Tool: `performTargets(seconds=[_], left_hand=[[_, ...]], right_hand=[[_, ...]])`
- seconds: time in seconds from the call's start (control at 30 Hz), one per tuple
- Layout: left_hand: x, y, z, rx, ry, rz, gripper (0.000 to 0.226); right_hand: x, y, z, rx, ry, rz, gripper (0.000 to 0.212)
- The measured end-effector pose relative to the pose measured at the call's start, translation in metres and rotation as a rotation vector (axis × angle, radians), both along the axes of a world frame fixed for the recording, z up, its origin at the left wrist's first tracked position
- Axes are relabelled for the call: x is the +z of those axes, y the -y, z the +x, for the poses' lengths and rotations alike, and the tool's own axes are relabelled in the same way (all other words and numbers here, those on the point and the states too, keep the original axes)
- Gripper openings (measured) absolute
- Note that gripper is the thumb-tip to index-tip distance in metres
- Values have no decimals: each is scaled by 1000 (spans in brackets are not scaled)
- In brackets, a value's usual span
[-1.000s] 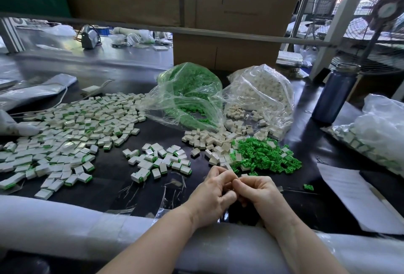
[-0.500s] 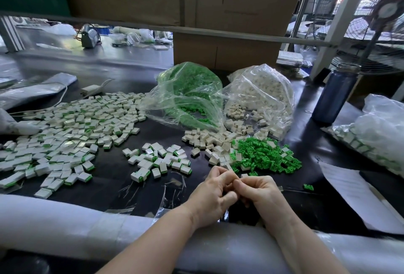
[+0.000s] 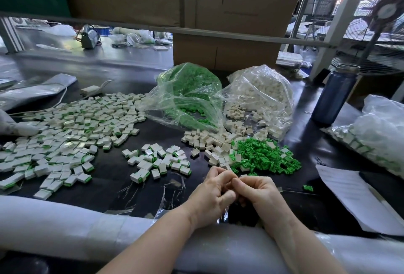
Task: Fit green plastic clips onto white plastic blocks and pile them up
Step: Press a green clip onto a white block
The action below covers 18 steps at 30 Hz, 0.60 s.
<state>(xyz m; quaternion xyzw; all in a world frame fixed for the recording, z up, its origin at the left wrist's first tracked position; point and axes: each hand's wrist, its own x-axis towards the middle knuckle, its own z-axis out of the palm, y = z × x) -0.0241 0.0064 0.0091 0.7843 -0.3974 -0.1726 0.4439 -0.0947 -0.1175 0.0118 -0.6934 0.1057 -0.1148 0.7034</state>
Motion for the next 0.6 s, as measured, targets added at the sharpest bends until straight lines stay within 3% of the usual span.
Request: performTargets(seconds=[0.13,0.23,0.6], left_hand=[[-1,-1,2,27,-22,-122,10],[-1,-2,4,79,-20,-165,6],[-3,0,3,116,-2,-155,8]], right_hand=[[3,-4,1,-11,30,-10,23],[1,-1,0,-94,41,9,12],[0,0,-1,-223,64,-340,16]])
